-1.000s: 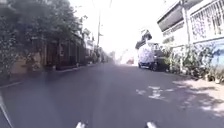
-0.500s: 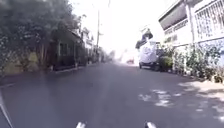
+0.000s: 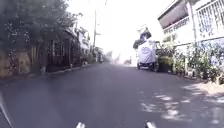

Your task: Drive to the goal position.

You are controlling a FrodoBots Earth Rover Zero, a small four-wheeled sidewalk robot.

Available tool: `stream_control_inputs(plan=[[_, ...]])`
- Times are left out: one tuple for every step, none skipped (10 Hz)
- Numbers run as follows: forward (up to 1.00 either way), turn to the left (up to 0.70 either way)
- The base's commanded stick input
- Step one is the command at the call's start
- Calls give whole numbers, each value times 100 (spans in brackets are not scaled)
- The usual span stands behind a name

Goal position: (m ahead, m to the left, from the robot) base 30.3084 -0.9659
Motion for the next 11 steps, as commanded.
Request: stream_control_inputs(plan=[[70, 0], [70, 0], [70, 0], [70, 0], [70, 0], [70, 0], [70, 0], [70, 0], [70, 0], [70, 0], [70, 0]])
